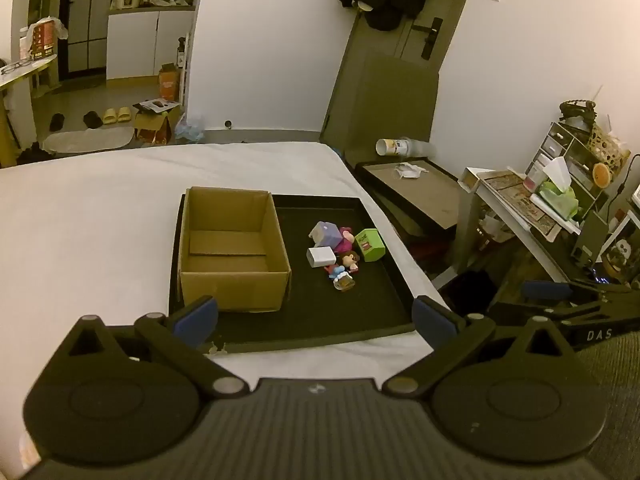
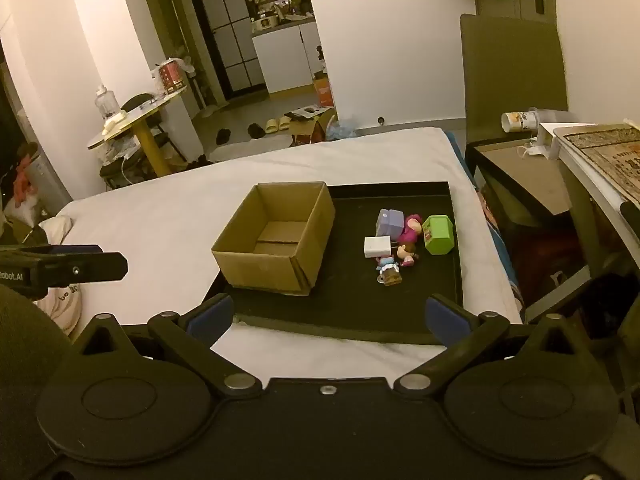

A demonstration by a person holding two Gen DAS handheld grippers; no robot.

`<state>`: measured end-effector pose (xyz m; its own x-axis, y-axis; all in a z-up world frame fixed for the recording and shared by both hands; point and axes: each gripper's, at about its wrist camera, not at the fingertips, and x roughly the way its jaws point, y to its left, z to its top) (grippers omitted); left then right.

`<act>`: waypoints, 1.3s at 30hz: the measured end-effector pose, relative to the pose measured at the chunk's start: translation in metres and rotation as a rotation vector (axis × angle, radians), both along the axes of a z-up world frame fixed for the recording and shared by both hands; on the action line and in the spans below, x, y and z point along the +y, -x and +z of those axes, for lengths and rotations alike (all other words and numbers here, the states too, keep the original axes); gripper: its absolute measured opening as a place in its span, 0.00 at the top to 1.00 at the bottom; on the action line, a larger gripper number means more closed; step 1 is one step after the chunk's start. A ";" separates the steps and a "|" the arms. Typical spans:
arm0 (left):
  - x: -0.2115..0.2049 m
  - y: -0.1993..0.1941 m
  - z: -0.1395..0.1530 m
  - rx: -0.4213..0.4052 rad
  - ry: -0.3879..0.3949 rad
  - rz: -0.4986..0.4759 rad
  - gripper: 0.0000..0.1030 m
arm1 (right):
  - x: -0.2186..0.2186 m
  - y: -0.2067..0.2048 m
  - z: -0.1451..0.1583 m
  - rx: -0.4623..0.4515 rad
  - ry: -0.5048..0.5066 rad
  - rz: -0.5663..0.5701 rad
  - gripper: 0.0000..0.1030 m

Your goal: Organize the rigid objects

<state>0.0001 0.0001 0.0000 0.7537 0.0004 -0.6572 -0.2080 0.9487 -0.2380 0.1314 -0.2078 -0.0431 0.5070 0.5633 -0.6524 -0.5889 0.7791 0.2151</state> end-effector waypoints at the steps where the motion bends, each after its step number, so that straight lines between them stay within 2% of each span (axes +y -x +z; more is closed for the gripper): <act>1: 0.000 0.000 0.000 -0.004 -0.008 0.001 0.00 | -0.001 0.000 0.000 0.002 0.008 -0.001 0.00; 11: -0.001 0.002 -0.003 -0.003 -0.004 0.000 0.00 | -0.005 0.000 0.001 0.001 0.014 -0.009 0.00; 15: -0.006 -0.001 -0.009 -0.009 0.016 0.005 0.00 | -0.003 0.002 0.001 -0.008 0.021 -0.013 0.00; 18: 0.006 0.001 -0.005 0.000 0.038 0.007 0.00 | -0.007 0.000 0.003 -0.005 0.019 -0.025 0.00; 39: 0.004 -0.001 -0.003 0.004 0.026 0.003 0.00 | -0.006 0.001 0.002 -0.005 0.029 -0.026 0.00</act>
<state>0.0006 0.0042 -0.0033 0.7509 -0.0145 -0.6602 -0.2116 0.9417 -0.2614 0.1303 -0.2140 -0.0414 0.5241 0.5312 -0.6657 -0.5694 0.7998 0.1899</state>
